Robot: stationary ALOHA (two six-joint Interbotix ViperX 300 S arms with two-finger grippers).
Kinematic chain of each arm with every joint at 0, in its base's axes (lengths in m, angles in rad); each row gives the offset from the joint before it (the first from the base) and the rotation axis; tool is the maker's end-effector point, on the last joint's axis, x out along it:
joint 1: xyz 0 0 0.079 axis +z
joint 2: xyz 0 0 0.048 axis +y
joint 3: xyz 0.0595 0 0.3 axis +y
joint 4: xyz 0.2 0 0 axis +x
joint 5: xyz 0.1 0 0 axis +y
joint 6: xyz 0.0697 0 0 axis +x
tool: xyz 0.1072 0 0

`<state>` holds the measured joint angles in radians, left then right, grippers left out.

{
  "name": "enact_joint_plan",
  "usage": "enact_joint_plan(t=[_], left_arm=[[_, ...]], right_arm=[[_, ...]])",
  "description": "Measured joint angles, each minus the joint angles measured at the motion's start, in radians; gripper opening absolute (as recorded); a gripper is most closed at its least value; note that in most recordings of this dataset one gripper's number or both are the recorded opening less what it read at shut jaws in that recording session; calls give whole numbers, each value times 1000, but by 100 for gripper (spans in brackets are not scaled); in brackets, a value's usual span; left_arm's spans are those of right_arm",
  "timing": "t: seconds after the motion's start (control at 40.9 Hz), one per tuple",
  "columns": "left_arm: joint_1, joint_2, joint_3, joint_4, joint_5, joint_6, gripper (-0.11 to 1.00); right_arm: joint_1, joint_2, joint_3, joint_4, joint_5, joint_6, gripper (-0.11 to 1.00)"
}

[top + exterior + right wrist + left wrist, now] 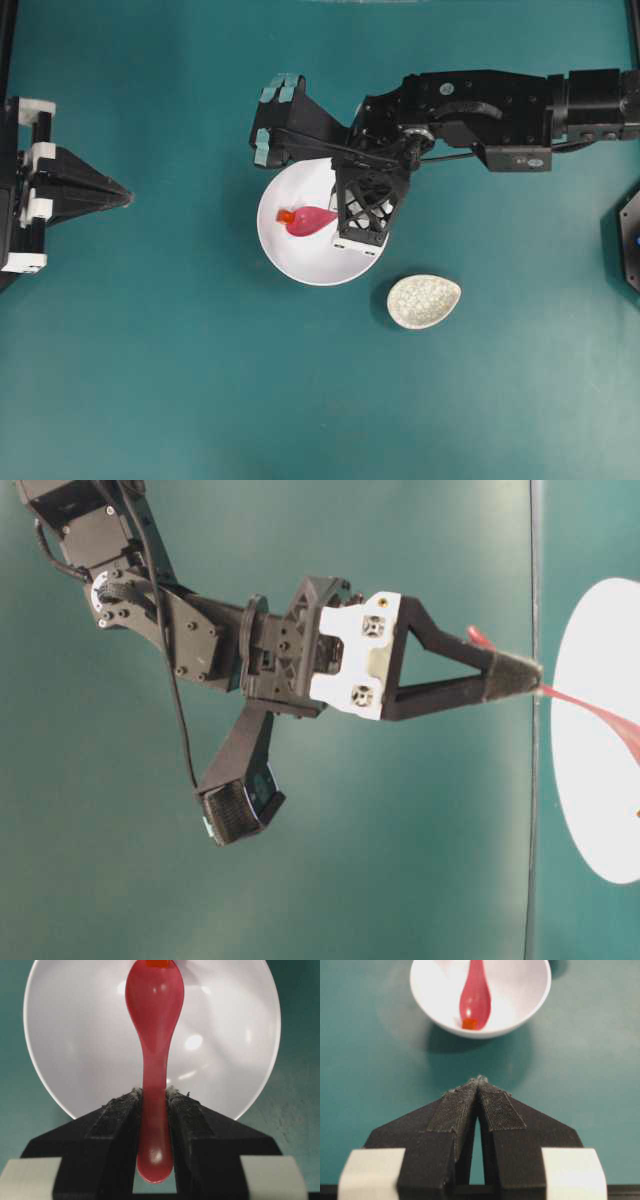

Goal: Grip the spoon and scoop the red block from the bowl with right arm.

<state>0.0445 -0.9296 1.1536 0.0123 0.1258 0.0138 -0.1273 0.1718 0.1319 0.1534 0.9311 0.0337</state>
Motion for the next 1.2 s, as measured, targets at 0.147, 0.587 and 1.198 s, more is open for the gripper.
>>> enact_joint_plan(t=[0.147,0.587,1.198], left_arm=[[-2,-2,0,0,2,0,0],[-9,-2,0,2,0,-2,0],[-9,-2,-2,0,0,-5,0]], right_arm=[[0,0,0,5,-5,2,24],[0,-17,0,5,-12,2,24],[0,-86,63,15,-71,29,24]])
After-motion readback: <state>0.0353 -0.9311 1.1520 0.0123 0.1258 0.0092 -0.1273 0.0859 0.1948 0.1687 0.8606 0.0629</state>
